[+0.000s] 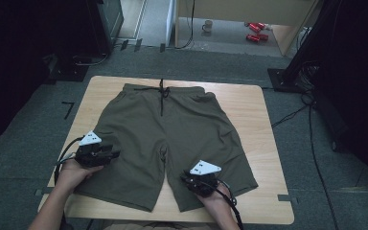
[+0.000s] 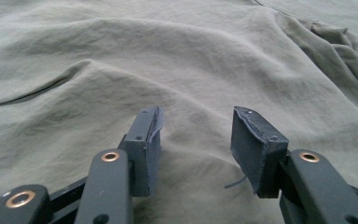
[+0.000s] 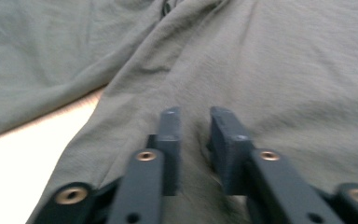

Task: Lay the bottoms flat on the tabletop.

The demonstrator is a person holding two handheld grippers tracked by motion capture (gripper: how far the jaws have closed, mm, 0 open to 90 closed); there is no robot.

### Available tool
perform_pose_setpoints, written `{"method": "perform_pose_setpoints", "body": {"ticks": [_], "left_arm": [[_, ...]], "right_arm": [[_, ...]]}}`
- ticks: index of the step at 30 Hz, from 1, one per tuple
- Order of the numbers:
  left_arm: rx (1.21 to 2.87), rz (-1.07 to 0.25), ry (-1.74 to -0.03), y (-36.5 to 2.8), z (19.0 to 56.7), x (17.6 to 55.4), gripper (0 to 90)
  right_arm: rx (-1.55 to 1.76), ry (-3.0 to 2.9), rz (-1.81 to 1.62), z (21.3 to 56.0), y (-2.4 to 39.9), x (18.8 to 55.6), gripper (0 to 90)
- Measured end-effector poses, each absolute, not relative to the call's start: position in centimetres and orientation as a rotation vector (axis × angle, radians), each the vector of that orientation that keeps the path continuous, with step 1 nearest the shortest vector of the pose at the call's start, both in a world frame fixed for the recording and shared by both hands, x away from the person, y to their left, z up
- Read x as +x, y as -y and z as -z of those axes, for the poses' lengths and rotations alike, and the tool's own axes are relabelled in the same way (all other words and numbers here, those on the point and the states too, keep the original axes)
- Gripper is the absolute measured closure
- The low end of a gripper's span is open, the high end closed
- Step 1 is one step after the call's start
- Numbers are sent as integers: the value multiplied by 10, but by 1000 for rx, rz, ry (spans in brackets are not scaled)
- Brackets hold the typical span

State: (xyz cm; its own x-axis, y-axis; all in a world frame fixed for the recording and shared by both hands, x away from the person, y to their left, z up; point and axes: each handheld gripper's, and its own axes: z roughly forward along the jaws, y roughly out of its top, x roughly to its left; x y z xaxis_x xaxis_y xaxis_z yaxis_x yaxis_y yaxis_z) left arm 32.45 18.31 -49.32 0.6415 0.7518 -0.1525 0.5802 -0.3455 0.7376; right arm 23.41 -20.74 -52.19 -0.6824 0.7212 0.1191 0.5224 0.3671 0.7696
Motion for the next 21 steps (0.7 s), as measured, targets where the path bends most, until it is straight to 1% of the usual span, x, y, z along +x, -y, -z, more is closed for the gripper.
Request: {"method": "perform_pose_setpoints", "body": {"ticks": [4,6,17,21], "left_arm": [[2058,-297,-1040,-187,492,330,481],[2048,-297,-1063,-191,491,334,480],[2032,-335,-1140,-213,487,362,474],[2044,-365,-1157,-224,486,372,474]], "right_arm": [[1148,-2356,-1240,518,219,246,557],[1152,-2343,-1243,517,222,248,549],[1212,-2250,-1202,500,275,292,510],[1229,-2237,-1188,497,287,302,495]]}}
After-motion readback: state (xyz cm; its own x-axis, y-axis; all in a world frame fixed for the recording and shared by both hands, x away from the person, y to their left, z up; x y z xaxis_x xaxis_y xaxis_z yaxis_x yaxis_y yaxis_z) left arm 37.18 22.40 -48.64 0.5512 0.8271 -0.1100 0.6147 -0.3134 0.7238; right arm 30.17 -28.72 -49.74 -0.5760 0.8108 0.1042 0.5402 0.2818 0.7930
